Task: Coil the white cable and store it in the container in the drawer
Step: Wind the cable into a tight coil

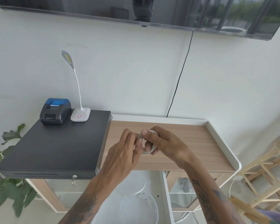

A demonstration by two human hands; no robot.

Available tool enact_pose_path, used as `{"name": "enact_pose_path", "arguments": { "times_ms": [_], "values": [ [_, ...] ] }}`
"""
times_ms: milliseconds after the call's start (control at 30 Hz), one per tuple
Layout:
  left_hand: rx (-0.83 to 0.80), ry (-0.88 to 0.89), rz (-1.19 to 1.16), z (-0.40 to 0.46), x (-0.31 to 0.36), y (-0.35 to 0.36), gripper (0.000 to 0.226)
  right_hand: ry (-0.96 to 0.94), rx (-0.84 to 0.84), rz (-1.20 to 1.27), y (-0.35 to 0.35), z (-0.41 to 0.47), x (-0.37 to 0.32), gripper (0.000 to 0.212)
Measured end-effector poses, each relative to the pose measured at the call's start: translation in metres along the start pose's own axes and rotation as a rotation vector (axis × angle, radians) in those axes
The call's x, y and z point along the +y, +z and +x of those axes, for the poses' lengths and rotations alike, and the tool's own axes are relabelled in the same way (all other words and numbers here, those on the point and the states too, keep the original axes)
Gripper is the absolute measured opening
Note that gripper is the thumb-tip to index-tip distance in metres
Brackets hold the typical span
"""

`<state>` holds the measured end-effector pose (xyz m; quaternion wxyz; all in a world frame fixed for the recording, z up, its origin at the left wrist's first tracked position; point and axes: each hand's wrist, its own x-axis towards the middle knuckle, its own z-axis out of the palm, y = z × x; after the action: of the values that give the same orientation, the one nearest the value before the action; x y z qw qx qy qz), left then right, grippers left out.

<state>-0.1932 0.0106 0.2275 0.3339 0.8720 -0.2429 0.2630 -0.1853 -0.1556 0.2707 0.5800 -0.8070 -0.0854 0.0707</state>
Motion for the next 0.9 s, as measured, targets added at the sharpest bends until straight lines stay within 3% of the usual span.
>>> {"name": "enact_pose_path", "arguments": {
  "times_ms": [133, 200, 300, 400, 567, 767, 900],
  "values": [
    [-0.099, -0.063, -0.118, 0.000, -0.004, -0.004, 0.037, -0.175, 0.133, -0.238, 0.003, 0.001, 0.006, 0.036],
    [-0.064, -0.159, -0.264, -0.004, -0.003, -0.003, 0.032, -0.226, 0.221, -0.264, 0.004, 0.002, 0.010, 0.035],
    [0.014, -0.398, -0.532, -0.010, 0.000, -0.003, 0.025, -0.231, 0.291, -0.282, 0.004, 0.003, 0.015, 0.033],
    [-0.009, -0.666, -0.925, -0.014, 0.006, -0.002, 0.021, -0.205, 0.321, -0.268, 0.007, 0.004, 0.021, 0.035],
    [-0.094, -0.963, -1.327, -0.020, 0.009, 0.002, 0.022, -0.201, 0.318, -0.242, 0.013, 0.003, 0.029, 0.037],
    [-0.234, -1.064, -1.295, -0.023, 0.002, 0.006, 0.058, -0.230, 0.321, -0.270, 0.020, 0.000, 0.038, 0.036],
    [-0.344, -1.022, -1.310, -0.021, 0.001, 0.005, 0.049, -0.255, 0.293, -0.256, 0.026, -0.002, 0.041, 0.036]
  ]
}}
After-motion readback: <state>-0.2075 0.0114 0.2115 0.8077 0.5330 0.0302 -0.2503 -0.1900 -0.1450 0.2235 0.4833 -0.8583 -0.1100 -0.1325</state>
